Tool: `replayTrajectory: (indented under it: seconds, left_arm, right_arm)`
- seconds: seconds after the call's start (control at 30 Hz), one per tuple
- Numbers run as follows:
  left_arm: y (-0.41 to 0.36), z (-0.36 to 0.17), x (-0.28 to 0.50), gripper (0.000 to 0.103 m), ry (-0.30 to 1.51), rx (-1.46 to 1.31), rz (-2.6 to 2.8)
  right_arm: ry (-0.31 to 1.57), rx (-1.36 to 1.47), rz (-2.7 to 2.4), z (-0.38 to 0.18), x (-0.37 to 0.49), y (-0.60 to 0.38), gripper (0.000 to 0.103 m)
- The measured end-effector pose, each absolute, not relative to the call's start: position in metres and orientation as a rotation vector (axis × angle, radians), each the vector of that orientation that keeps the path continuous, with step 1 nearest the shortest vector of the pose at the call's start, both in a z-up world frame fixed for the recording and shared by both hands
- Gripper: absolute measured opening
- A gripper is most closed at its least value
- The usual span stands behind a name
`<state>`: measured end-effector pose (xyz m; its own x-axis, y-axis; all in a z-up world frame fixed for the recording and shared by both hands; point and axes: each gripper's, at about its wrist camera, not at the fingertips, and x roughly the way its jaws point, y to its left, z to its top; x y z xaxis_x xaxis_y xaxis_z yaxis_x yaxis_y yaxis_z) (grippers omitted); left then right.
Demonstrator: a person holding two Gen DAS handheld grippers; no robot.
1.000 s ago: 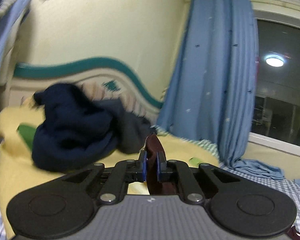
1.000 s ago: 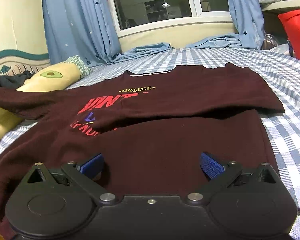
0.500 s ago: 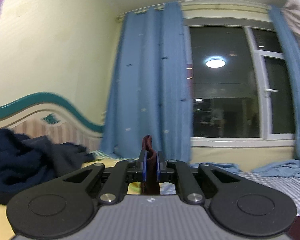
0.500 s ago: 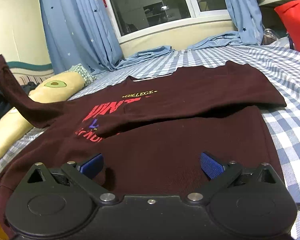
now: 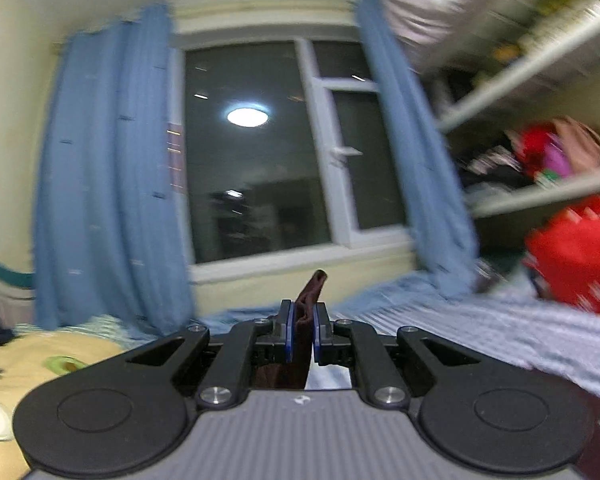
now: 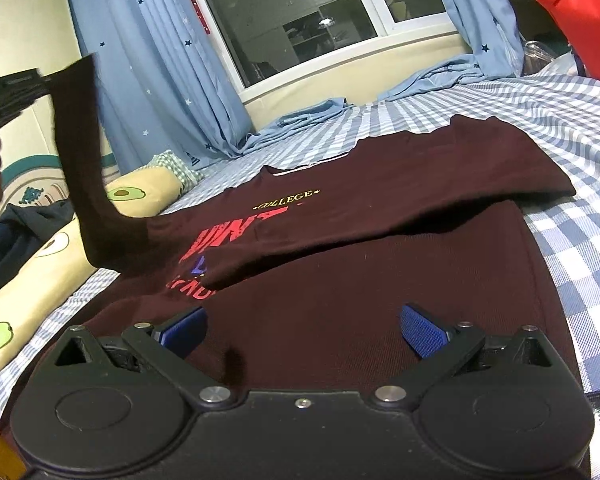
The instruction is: Fold small clothes
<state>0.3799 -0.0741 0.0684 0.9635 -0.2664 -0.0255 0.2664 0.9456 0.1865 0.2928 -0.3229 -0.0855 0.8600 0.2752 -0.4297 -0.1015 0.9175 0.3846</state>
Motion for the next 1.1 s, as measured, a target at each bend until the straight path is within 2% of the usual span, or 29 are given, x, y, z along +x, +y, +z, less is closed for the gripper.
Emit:
replayTrajectory:
  seconds: [0.27,0.5,0.53,0.6,0.63,0.67,0.73,0.8,0.87,0.93,1.1]
  left_arm:
    - [-0.121,-0.007,0.363,0.009,0.187,0.188,-0.413]
    - [-0.077,-0.025,0.384,0.013,0.350,0.034,-0.503]
    - [-0.072,-0.026,0.383,0.018,0.369,0.024,-0.529]
    - [-0.069,-0.029,0.380,0.039,0.381,0.044,-0.554]
    - [-0.070,-0.030,0.378,0.055,0.376,0.061,-0.554]
    - [-0.069,-0.031,0.374,0.060,0.370,0.081,-0.556]
    - [-0.065,-0.032,0.369,0.062,0.380,0.097,-0.567]
    - [-0.062,-0.030,0.368,0.070,0.399,0.081,-0.560]
    - [-0.048,-0.027,0.369,0.087,0.406,0.046,-0.524]
    - [-0.034,-0.022,0.375,0.090,0.400,0.032,-0.462]
    - [0.009,-0.017,0.439,0.090,0.479,0.033,-0.252]
  right_arm:
    - [0.473,0.395,0.200,-0.088,0.287,-0.327,0.103]
    - [0.436,0.454,0.190,-0.088,0.282,-0.337,0.102]
    - [0.438,0.452,0.189,-0.088,0.282,-0.337,0.103]
    - [0.442,0.450,0.189,-0.088,0.282,-0.337,0.103]
    - [0.443,0.452,0.190,-0.088,0.282,-0.337,0.103]
    - [0.443,0.453,0.190,-0.088,0.282,-0.337,0.103]
    - [0.442,0.455,0.191,-0.088,0.282,-0.337,0.103]
    - [0.443,0.453,0.190,-0.088,0.282,-0.336,0.103]
    - [0.444,0.453,0.191,-0.088,0.282,-0.337,0.103]
    - [0.447,0.453,0.193,-0.088,0.284,-0.337,0.103]
    - [0.451,0.446,0.197,-0.088,0.285,-0.336,0.103]
